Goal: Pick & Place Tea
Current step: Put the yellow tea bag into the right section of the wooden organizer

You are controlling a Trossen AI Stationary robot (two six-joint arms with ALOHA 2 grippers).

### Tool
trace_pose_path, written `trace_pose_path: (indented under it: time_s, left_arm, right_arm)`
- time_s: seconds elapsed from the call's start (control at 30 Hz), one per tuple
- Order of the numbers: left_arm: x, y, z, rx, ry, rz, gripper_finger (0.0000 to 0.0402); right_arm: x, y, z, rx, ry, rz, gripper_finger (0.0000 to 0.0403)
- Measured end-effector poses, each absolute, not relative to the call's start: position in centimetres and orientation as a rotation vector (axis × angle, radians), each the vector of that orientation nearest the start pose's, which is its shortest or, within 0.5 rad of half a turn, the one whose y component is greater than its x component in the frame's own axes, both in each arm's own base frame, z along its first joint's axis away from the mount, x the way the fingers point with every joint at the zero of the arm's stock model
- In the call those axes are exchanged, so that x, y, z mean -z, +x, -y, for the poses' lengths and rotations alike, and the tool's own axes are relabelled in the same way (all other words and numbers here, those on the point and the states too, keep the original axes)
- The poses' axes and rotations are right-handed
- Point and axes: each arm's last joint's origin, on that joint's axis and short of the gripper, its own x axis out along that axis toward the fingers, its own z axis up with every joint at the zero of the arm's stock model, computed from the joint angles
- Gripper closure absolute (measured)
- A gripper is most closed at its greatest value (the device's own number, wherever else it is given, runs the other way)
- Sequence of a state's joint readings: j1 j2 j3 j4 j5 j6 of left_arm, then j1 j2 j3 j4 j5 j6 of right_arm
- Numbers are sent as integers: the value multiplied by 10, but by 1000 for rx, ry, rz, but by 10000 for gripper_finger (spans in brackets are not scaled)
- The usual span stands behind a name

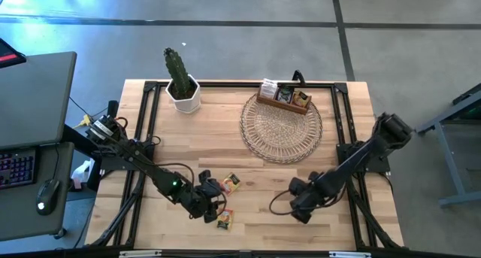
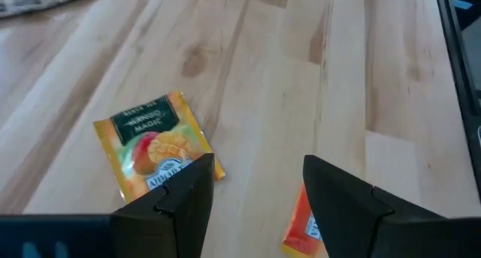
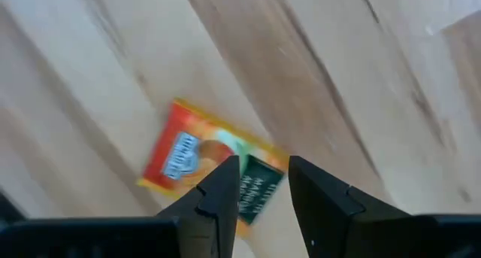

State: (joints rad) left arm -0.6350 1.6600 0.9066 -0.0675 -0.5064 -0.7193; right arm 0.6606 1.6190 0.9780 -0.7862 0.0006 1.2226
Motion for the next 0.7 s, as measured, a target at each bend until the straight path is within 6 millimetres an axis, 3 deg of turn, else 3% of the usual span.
trace_pose_path:
  time_s: [0.17,0.4,0.7]
  left_arm:
    - [-174,271,183,-124,-248,-691,199]
    - [-174,271,182,-130,-246,-686,199]
    - [-174,271,182,-128,-236,-686,199]
  right_arm:
    - [-166,221,-177,320,529,-1471,290]
    - [-140,215,-182,312,461,-1514,290]
    - [-140,221,-187,191,413,-1462,260]
